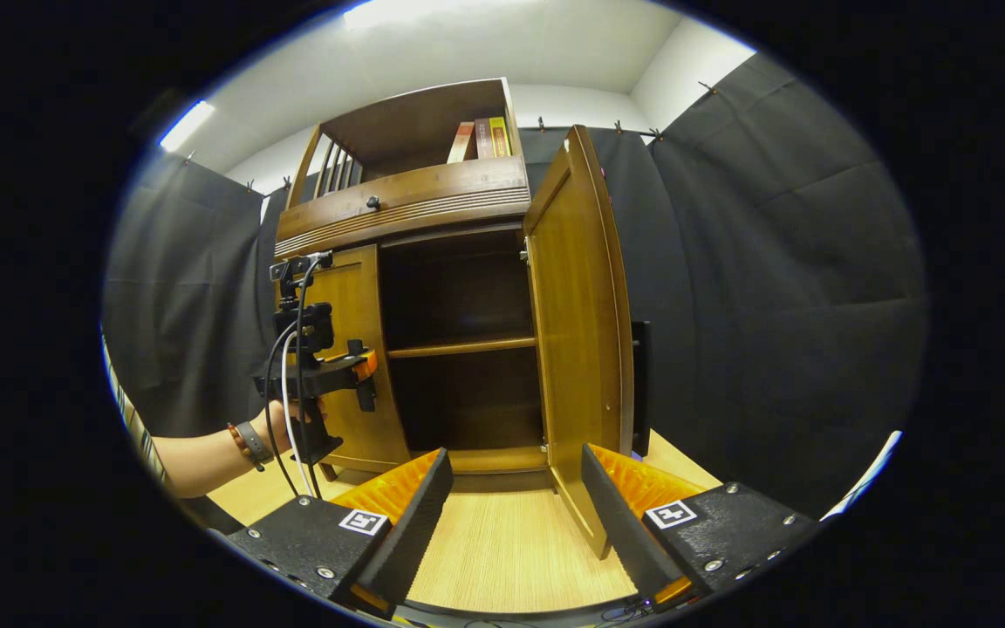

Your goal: Open the right door of the double-door shoe cabinet with the right hand, and open the left door with the left hand.

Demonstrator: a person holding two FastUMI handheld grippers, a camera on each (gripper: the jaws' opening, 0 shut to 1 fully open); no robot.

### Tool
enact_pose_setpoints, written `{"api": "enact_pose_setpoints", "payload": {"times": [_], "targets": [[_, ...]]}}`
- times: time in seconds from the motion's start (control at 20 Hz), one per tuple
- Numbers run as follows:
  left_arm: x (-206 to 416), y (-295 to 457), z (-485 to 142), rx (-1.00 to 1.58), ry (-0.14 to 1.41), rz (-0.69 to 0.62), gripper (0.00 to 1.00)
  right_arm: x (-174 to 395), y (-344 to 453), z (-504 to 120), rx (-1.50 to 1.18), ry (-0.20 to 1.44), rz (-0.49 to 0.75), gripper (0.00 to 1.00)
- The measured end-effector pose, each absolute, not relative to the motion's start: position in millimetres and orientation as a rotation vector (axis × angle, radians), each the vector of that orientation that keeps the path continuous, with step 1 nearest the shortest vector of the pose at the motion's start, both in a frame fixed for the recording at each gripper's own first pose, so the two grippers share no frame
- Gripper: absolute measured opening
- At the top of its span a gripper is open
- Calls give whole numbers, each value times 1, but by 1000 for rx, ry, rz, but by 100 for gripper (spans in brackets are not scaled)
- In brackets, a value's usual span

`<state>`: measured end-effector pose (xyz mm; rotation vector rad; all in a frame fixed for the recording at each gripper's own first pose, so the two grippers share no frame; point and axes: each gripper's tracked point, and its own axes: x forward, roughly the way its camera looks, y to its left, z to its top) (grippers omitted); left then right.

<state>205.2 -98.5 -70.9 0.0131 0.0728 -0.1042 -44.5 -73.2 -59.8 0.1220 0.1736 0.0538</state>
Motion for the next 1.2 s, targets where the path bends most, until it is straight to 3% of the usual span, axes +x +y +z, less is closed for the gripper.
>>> {"api": "enact_pose_setpoints", "payload": {"times": [0.2, 0.4, 0.45, 1.2], "targets": [[204, -99, -77, 28, 107, -106, 37, -45, -69, -60, 122, 181, 63, 92], [200, -97, -82, 32, 130, -96, 37, -52, -62, -58, 108, 184, 76, 92], [196, -97, -76, 31, 133, -80, 33, -54, -61, -57, 101, 183, 78, 92], [66, -44, -45, 57, 134, -39, 32, -44, -28, -57, 73, 184, 147, 92]]}}
